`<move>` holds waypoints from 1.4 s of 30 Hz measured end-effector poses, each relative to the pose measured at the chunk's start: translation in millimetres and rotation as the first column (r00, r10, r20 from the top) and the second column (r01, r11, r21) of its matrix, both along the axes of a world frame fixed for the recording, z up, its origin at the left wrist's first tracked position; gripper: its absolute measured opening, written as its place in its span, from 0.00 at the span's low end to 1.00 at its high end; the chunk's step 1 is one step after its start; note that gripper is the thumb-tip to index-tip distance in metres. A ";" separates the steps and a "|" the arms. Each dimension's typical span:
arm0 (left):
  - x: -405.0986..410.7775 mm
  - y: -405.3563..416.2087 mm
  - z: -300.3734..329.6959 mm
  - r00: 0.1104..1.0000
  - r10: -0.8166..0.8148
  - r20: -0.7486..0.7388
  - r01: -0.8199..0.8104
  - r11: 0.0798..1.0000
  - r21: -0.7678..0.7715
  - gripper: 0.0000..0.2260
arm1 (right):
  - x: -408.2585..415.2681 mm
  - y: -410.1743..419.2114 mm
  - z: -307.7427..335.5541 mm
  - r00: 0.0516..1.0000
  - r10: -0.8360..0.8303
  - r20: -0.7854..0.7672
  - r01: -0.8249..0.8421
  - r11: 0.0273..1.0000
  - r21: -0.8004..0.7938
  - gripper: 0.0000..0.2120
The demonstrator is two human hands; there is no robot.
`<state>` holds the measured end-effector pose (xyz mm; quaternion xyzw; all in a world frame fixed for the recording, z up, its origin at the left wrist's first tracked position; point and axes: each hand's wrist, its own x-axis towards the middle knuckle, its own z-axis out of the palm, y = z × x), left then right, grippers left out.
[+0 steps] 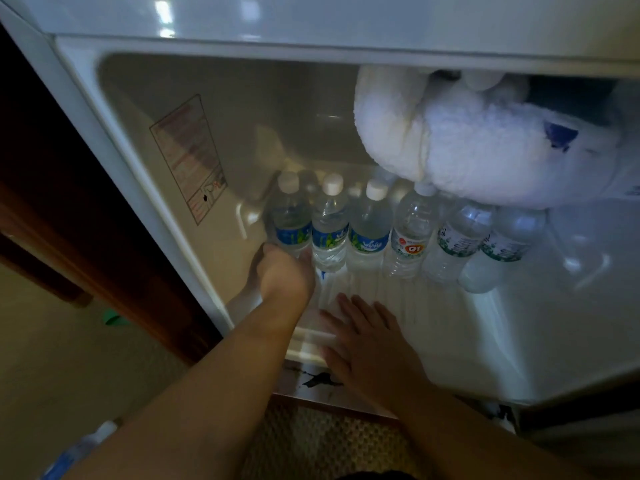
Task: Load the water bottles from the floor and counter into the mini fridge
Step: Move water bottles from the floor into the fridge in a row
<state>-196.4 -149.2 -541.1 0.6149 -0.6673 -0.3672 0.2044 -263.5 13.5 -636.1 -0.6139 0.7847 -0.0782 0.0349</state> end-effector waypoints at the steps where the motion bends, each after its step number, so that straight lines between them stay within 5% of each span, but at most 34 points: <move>1: -1.6 -3.0 0.0 1.000 0.002 -0.005 -0.002 1.000 0.009 0.27 | 0.2 0.0 0.1 1.000 0.000 0.001 0.000 1.000 0.000 0.29; 10: 4.6 -1.6 -11.7 0.997 -0.048 0.068 0.050 0.998 -0.032 0.30 | -0.1 0.4 4.0 0.999 0.012 0.032 -0.013 0.999 0.037 0.30; 14: 42.7 33.4 -5.3 0.973 -0.227 0.045 0.231 0.964 -0.132 0.21 | -0.3 0.5 7.7 0.999 0.016 0.048 -0.018 0.998 0.054 0.30; 18: 110.7 59.7 11.3 0.858 -0.499 0.119 0.509 0.857 -0.083 0.06 | 3.2 0.8 13.5 0.999 -0.022 0.041 0.020 0.999 0.048 0.29; 23: 219.2 47.3 34.2 0.655 -0.613 0.442 0.666 0.744 0.046 0.11 | 23.6 -18.6 37.4 0.986 0.156 0.061 -0.143 0.974 -0.178 0.19; 28: 332.2 16.0 48.9 0.706 -0.570 0.420 0.484 0.822 0.300 0.13 | 112.0 -59.6 70.2 0.758 0.653 -0.001 -0.601 0.696 -0.393 0.12; 33: 423.6 -11.6 68.0 0.914 -0.189 0.360 0.073 0.947 0.312 0.12 | 218.0 -96.5 77.5 0.487 0.873 0.038 -0.871 0.488 -0.054 0.17; 37: 492.5 -15.6 72.7 0.917 0.072 0.391 -0.159 0.968 0.195 0.12 | 290.4 -127.5 67.2 0.509 0.847 0.150 -0.858 0.513 0.017 0.13; 40: 534.4 -5.9 63.2 0.854 0.047 0.519 -0.188 0.956 0.223 0.13 | 340.0 -156.4 49.4 0.591 0.752 0.293 -0.802 0.585 0.115 0.12; 42: 556.8 4.3 51.4 0.756 -0.023 0.654 -0.205 0.941 0.270 0.19 | 361.1 -178.1 23.4 0.646 0.677 0.352 -0.755 0.636 0.162 0.21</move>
